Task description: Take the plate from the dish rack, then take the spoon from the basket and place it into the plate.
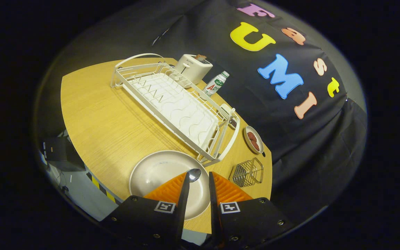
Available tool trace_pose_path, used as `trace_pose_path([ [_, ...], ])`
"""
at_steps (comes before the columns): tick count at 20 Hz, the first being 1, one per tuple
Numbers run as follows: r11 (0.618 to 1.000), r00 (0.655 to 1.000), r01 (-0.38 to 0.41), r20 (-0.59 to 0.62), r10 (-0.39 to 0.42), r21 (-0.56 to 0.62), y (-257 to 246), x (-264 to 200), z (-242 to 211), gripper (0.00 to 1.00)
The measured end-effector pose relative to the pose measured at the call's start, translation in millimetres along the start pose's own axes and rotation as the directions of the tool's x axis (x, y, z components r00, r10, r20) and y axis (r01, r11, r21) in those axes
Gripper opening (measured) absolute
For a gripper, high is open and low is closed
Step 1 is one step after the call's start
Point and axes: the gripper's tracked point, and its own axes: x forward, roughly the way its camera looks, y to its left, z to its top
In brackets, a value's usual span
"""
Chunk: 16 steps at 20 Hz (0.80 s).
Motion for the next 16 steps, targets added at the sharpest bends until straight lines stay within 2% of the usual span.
trace_pose_path([
  [3,0.999,0.999,-0.008,0.034,0.007,0.041,-10.5,1.8,14.8,0.33],
  [6,0.986,0.994,-0.008,0.113,-0.011,0.166,-34.8,-4.1,38.4,0.37],
  [7,0.974,0.990,-0.007,0.140,-0.026,0.227,-48.0,-7.8,46.8,0.45],
  [8,0.957,0.984,-0.007,0.170,-0.045,0.290,-59.2,-10.9,55.6,0.62],
  [9,0.937,0.977,-0.007,0.202,-0.068,0.348,-74.7,-15.4,65.2,0.70],
  [11,0.891,0.959,-0.002,0.254,-0.128,0.455,-108.7,-18.0,78.9,0.99],
  [13,0.846,0.943,0.006,0.280,-0.183,0.532,-144.0,-18.3,85.4,0.97],
  [16,0.811,0.915,0.043,0.303,-0.266,0.583,-198.9,-15.9,86.9,0.97],
])
